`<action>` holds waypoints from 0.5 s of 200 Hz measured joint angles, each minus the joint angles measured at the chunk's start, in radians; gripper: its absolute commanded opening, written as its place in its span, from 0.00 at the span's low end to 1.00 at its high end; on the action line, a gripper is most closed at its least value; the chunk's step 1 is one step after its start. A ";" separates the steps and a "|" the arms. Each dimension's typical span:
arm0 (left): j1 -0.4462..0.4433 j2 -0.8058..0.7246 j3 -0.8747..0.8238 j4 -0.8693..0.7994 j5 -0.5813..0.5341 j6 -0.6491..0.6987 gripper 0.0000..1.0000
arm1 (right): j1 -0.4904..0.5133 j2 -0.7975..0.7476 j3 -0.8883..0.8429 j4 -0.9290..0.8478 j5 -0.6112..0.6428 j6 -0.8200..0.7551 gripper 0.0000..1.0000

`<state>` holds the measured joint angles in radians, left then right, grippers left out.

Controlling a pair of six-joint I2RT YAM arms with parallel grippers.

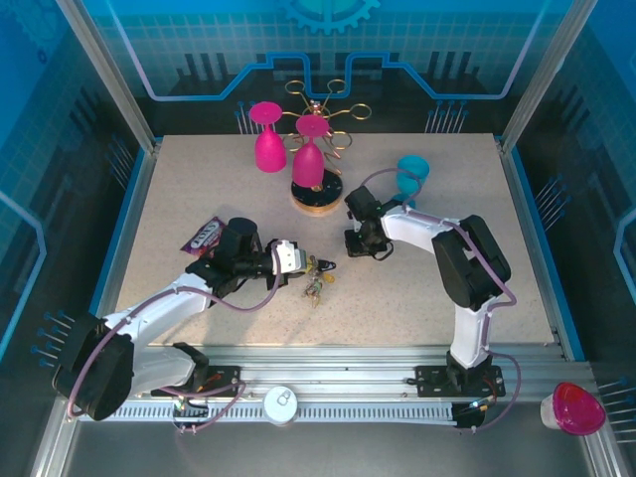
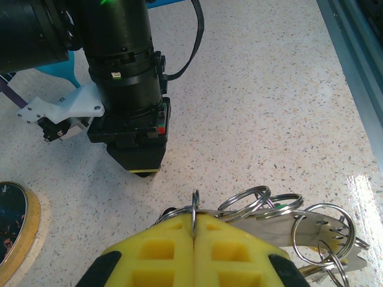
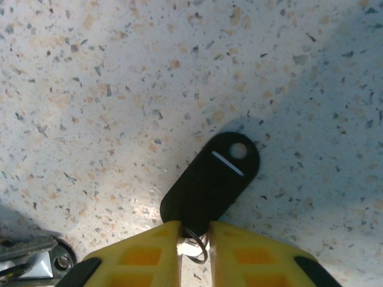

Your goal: Put the keys on the keyring

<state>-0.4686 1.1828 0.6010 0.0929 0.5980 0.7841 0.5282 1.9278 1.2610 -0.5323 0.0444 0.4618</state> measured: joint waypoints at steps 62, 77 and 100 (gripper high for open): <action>0.000 0.000 0.000 0.000 0.000 0.000 0.00 | 0.001 0.001 0.005 -0.004 -0.001 -0.010 0.00; 0.000 0.000 0.000 0.000 0.000 0.000 0.00 | 0.003 -0.003 0.005 -0.015 -0.002 -0.011 0.00; 0.000 0.000 0.000 0.000 0.000 0.000 0.00 | 0.015 -0.026 0.000 -0.053 0.009 -0.025 0.00</action>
<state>-0.4686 1.1828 0.6010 0.0925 0.5980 0.7841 0.5434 1.9022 1.2610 -0.5854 0.0536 0.4366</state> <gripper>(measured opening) 0.051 0.056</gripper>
